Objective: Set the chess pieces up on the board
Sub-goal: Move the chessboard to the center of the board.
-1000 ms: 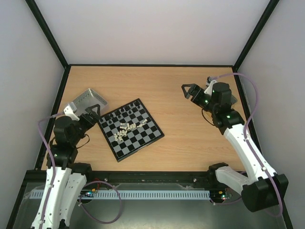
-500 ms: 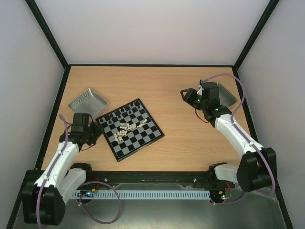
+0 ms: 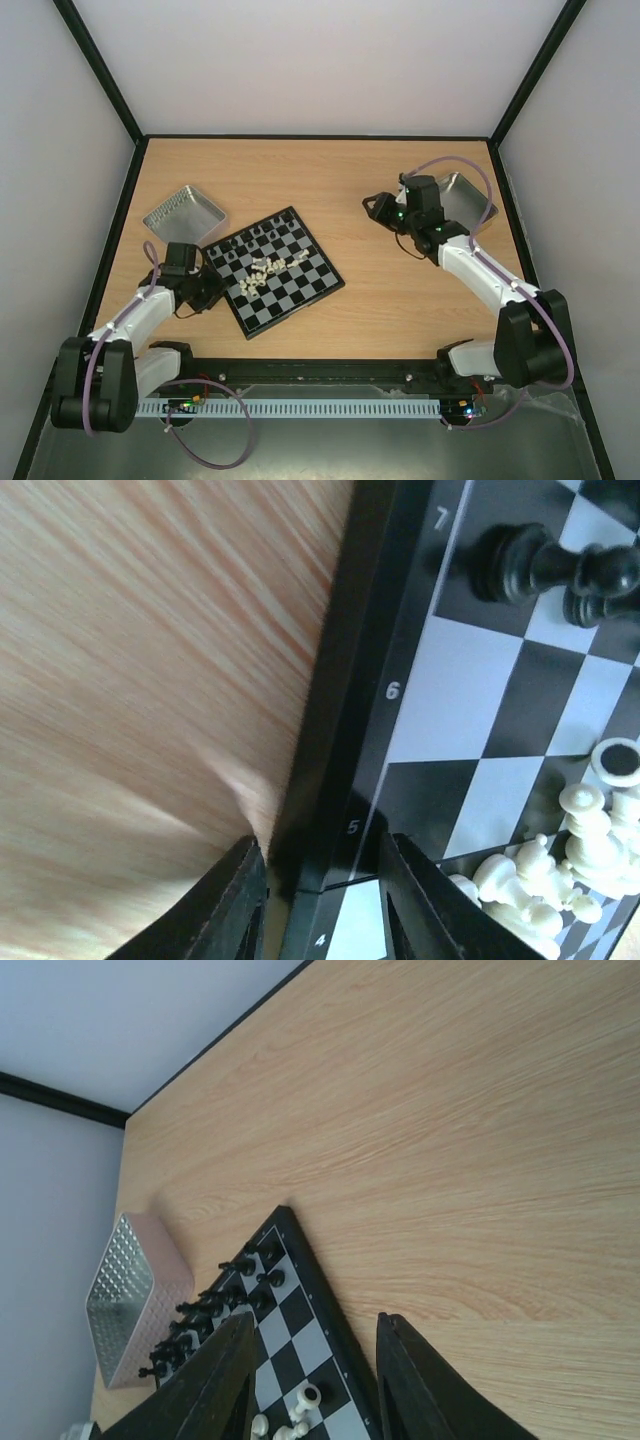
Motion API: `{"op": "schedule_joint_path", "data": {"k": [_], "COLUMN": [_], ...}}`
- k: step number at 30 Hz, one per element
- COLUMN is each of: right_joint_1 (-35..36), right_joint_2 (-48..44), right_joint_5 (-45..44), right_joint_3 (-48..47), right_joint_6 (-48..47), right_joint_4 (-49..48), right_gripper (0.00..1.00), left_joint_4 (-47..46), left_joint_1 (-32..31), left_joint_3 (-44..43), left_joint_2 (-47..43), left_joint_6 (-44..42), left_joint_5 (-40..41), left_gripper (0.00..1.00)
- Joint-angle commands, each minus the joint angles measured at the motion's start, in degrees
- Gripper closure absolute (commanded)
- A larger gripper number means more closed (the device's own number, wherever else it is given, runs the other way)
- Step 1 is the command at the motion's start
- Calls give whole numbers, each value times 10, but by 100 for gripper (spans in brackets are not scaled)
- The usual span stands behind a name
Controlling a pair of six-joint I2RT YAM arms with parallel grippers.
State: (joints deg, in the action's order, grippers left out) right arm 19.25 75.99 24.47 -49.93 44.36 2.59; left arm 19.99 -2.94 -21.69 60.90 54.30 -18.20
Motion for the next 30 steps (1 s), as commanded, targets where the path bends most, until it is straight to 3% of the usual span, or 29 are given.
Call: {"op": "schedule_joint_path", "data": {"k": [1,3,8,20,30], "right_joint_1": [19,26,48,136,238], "right_joint_2": [13,17,31,118,195], "right_joint_5": [-10,-14,-29,-100,-172], "right_joint_3": [14,17,20,-33,-132], "right_joint_6": [-4,-3,-17,-77,-132], "right_joint_4": [-18,-19,-12,51,118], "right_gripper": [68,70,74,72,64], "left_joint_4": [-49,-60,-93,-147,-107], "left_joint_1": [-2,-4,-17,-60,-76], "left_joint_3": [9,7,-3,-52,-64], "left_joint_2": [27,35,64,167,140], "left_joint_6": [-9,-10,-9,-21,-40], "left_joint_5": [-51,-56,-66,-29,39], "left_gripper": [72,80,85,85,79]}}
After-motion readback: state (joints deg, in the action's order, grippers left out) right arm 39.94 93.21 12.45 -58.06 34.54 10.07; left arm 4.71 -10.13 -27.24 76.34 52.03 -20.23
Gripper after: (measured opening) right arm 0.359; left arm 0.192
